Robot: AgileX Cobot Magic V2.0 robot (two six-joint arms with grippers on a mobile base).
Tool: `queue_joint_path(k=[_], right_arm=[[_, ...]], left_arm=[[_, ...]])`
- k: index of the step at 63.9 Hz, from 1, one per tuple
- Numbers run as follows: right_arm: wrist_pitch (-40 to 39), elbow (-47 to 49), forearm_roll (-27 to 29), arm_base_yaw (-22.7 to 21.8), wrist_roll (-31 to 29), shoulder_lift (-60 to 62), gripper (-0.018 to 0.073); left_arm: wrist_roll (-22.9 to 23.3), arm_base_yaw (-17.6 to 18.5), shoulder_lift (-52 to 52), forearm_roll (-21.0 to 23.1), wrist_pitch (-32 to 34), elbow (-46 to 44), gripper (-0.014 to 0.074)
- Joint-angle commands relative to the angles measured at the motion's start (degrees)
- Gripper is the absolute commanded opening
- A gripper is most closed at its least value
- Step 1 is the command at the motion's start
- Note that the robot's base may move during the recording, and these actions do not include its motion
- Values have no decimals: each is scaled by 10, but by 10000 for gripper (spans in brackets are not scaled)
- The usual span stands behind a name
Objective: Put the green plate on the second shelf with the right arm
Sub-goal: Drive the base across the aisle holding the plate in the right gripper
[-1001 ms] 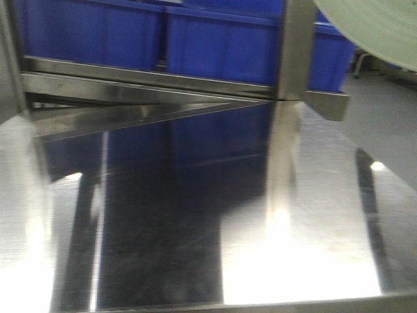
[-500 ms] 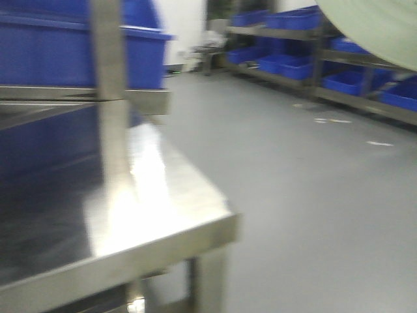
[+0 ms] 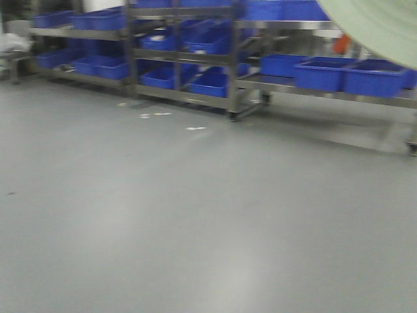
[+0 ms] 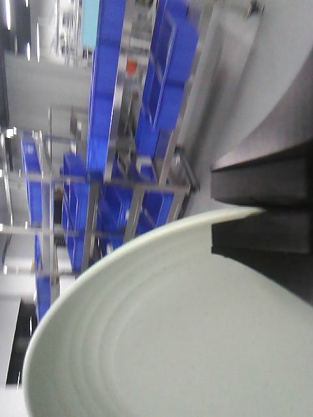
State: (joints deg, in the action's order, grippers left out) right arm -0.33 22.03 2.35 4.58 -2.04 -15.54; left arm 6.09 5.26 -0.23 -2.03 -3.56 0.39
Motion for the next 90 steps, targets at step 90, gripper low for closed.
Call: queue_joint_path(k=[90], right_arm=[[-64, 20, 0, -4, 4, -4, 30]], left_arm=[[1, -1, -10, 0, 47, 23, 131]])
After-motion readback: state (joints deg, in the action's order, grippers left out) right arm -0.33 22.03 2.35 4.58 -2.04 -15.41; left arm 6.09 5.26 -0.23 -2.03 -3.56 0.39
